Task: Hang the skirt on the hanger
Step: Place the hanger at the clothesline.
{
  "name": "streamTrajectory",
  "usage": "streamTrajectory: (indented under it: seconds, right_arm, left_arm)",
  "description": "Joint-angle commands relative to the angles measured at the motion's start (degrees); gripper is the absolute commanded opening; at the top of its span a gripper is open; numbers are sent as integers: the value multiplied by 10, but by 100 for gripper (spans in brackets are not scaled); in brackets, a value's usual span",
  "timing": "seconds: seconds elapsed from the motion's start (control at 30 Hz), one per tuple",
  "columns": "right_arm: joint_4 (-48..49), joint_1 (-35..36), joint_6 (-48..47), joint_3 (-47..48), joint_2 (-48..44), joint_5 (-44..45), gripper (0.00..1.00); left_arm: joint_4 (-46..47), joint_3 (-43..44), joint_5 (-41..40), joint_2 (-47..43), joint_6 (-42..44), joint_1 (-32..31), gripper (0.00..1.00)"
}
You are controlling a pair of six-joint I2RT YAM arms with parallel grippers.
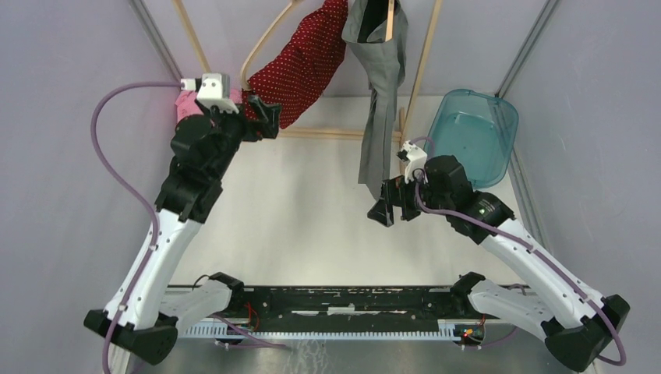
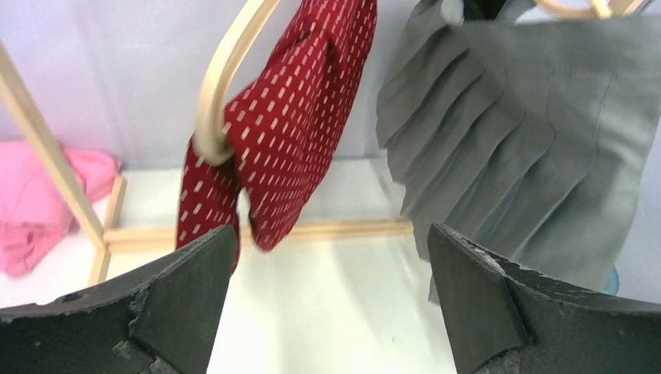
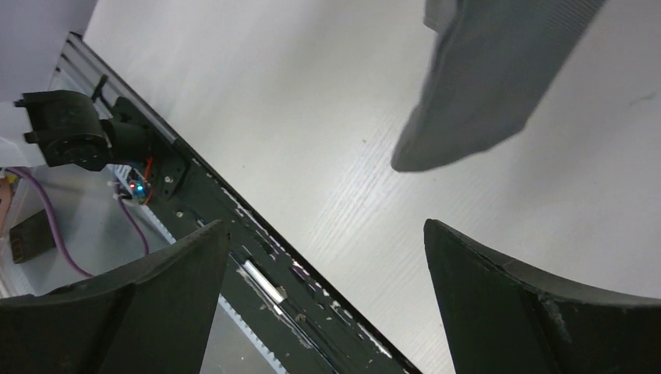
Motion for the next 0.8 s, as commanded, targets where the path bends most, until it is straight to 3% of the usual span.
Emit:
streamTrajectory:
  seconds: [0.0, 0.23, 0.47, 0.6, 0.77]
  right_arm:
    - [-27, -1, 8, -22, -59, 78, 100]
    - [-50, -2, 11, -57, -133, 260, 100]
    - [19, -37, 3, -127, -152, 449, 100]
    - [88, -117, 9, -178, -149, 453, 100]
    - [172, -272, 6, -227, -129, 411, 100]
  left_arm:
    - [-31, -83, -34, -72, -54, 3, 99]
    - [-89, -179, -208, -140, -95, 3, 99]
    - [-77, -279, -257, -135, -154, 6, 99]
    - [-22, -338, -266, -129, -166, 6, 99]
    - [37, -396, -306, -134, -153, 9, 99]
